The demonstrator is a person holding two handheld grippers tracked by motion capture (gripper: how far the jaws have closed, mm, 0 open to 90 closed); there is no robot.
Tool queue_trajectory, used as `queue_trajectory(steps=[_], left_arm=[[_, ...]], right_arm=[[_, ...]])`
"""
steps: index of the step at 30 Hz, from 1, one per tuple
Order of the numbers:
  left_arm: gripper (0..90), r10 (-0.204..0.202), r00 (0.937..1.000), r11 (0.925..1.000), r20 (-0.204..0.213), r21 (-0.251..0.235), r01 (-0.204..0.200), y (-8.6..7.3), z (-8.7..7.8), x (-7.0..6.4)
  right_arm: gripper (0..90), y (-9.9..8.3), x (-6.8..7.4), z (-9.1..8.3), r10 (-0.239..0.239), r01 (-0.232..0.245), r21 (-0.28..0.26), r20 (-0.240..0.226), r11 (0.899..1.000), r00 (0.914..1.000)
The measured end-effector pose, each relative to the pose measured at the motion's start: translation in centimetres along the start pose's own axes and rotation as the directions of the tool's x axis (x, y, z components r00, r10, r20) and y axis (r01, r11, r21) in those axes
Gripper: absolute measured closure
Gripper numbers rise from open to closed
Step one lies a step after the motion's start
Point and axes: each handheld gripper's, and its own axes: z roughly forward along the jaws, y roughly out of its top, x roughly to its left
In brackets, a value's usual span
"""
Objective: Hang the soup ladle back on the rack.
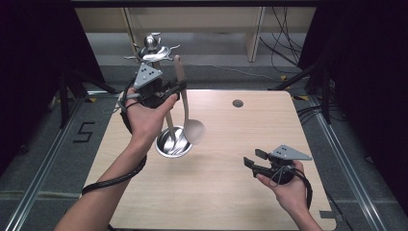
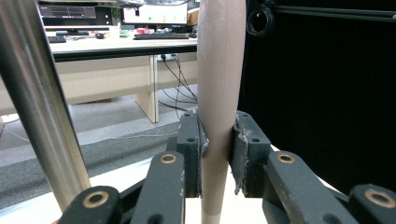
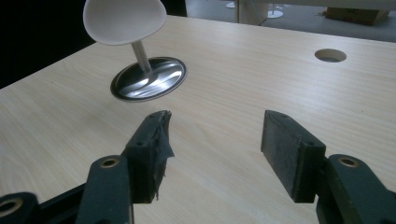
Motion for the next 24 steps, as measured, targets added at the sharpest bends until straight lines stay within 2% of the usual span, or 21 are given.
queue_trajectory(steps=[4,7,14,20,21,24], left_arm=[[74.4,-0.005,1.0000,1.0000,-0.004,-0.005,0.005,0.07,0.00,0.07],[74.4,-0.007,0.9999,1.0000,-0.008,-0.007,0.007,0.10,-0.05,0.18],[74.4,-0.014,0.9998,0.9999,-0.011,-0.009,0.014,0.01,-0.05,0.27],[74.4,-0.017,0.9997,0.9998,-0.015,-0.006,0.017,-0.04,-0.05,0.41],[74.4,-0.019,0.9997,0.9998,-0.014,-0.007,0.019,-0.06,-0.04,0.42],[74.4,-0.025,0.9996,0.9997,-0.016,-0.008,0.025,-0.12,-0.04,0.43]], right_arm=[[42.6,-0.01,-0.05,-0.03,-0.012,0.012,0.005,0.008,1.000,0.9999],[42.7,-0.01,0.08,-0.04,0.008,-0.008,0.015,0.000,1.000,1.0000],[42.8,-0.02,0.08,-0.02,0.008,-0.008,0.013,0.002,1.000,1.0000],[42.7,-0.11,-0.04,0.16,-0.011,0.010,0.003,0.003,1.000,0.9999],[42.7,-0.16,0.17,0.15,0.016,-0.016,0.005,0.000,1.000,0.9999],[42.7,-0.16,0.16,0.14,0.015,-0.015,0.007,0.001,1.000,0.9999]])
